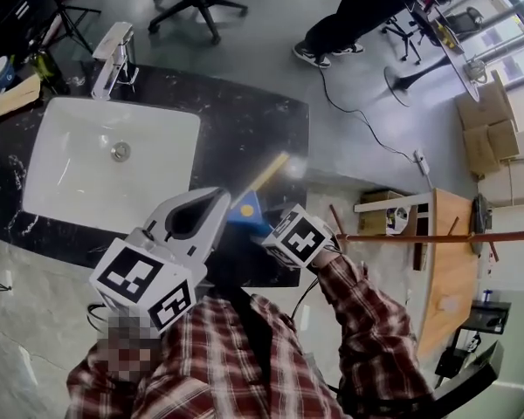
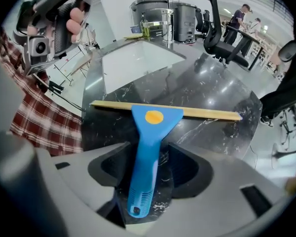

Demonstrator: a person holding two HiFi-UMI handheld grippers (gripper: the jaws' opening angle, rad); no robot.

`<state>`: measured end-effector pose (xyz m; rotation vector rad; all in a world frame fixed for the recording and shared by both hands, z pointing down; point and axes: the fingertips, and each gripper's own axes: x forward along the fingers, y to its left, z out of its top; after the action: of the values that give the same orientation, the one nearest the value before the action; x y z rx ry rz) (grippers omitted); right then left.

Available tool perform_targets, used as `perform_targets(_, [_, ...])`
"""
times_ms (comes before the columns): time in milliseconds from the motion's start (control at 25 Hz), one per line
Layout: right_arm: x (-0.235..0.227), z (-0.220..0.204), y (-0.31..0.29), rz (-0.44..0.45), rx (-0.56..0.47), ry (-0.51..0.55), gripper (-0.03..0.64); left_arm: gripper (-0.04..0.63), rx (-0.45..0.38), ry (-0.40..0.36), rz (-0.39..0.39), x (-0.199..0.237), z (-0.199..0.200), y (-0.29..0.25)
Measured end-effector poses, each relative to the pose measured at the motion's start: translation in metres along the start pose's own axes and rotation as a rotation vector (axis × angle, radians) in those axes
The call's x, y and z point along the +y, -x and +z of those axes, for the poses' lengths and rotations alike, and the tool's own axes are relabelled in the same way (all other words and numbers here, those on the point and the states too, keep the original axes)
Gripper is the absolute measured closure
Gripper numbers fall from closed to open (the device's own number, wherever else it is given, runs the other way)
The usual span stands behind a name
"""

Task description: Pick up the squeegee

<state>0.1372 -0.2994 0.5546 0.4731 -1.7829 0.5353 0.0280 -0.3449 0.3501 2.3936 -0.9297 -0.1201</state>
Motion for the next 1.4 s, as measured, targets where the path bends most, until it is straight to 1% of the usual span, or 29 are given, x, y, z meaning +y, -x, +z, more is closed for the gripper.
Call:
perform_targets(120, [-0.002, 0.000, -0.006, -0.026, 0.012, 0.004, 0.375, 0.586, 0.001, 0.003, 0.001, 0.000, -0.001, 0.000])
perform_targets(240, [-0.004, 0.000, -0.007, -0.047, -0.001, 0.003, 0.460, 0.586, 0.004, 0.005, 0.002, 0.001, -0.002, -0.001])
perform_targets(400, [-0.005, 0.002, -0.006, -0.042, -0.026, -0.032, 0.471, 0.584, 0.012, 0.003, -0.006, -0.002, -0.004, -0.004])
perform_targets(520, [-0.005, 0.002, -0.007, -0.054, -0.041, -0.043, 0.476, 0.584, 0.015, -0.002, -0.014, -0.005, -0.004, -0.007])
perform_targets(600, [-0.006, 0.002, -0.006, -0.059, -0.075, -0.065, 0.478, 0.584, 0.017, -0.008, -0.017, -0.007, -0.003, -0.008])
perform_targets(680, [-0.007, 0.003, -0.003, -0.059, -0.126, -0.110, 0.479, 0.586, 0.016, -0.017, -0.016, -0.008, -0.001, -0.008])
perform_targets(800, [-0.010, 0.008, 0.007, -0.063, -0.229, -0.188, 0.479, 0.584, 0.013, -0.030, -0.003, -0.006, 0.005, -0.007])
perform_targets(960, [-0.022, 0.020, 0.037, -0.101, -0.388, -0.291, 0.479, 0.584, -0.001, -0.040, 0.026, 0.000, 0.015, -0.003])
perform_targets(1160, [-0.052, 0.034, 0.090, -0.201, -0.620, -0.411, 0.479, 0.586, -0.041, -0.076, 0.080, 0.012, 0.040, 0.009])
perform_targets(1280, [-0.066, 0.038, 0.126, -0.261, -0.728, -0.445, 0.479, 0.586, -0.060, -0.099, 0.116, 0.018, 0.053, 0.016])
perform_targets(1400, [-0.072, 0.034, 0.162, -0.312, -0.821, -0.469, 0.479, 0.585, -0.062, -0.109, 0.136, 0.020, 0.057, 0.019])
